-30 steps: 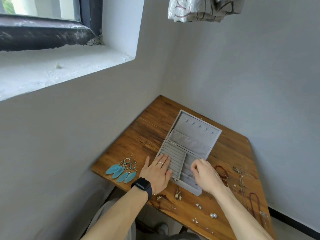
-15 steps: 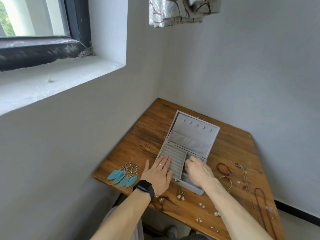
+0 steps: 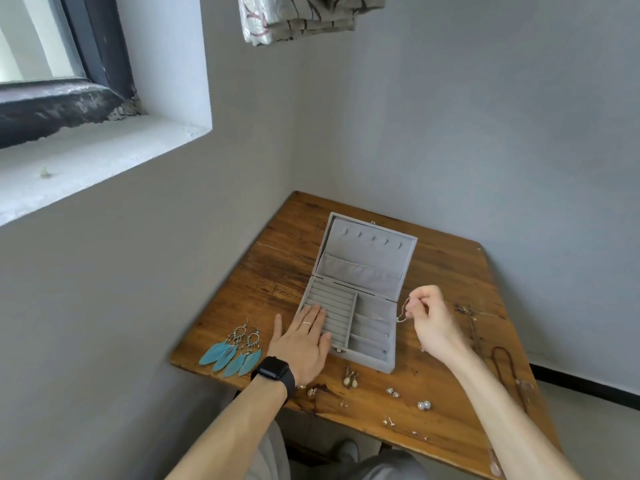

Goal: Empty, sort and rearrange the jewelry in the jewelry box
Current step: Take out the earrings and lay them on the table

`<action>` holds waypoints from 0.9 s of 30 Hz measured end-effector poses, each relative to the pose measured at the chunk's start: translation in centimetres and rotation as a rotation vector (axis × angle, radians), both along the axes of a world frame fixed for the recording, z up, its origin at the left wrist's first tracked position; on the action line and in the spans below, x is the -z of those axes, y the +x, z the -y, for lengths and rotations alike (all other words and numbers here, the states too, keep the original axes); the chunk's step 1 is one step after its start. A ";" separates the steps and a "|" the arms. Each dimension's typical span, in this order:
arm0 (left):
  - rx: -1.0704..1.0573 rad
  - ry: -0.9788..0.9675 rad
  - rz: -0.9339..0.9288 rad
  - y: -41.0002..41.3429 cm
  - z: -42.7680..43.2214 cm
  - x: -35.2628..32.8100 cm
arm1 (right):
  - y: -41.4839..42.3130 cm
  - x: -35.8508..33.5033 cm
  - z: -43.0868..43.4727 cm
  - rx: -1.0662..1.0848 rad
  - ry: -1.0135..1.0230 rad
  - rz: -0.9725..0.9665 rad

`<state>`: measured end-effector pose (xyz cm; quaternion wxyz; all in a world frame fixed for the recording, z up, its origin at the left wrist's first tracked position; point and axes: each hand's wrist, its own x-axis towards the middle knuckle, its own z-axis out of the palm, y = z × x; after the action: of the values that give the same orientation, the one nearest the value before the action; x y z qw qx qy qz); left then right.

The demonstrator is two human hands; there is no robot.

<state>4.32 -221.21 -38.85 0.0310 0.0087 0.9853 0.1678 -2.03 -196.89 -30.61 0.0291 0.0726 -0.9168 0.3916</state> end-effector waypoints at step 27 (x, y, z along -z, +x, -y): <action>0.135 1.284 0.557 -1.4 -17.7 -6.5 | 7.4 -2.3 -9.5 0.142 -0.533 0.073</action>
<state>2.93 -203.50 -32.36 0.2814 0.0432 0.6440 0.7101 5.40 -187.43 -28.35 0.0416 -0.0159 -0.7845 0.6185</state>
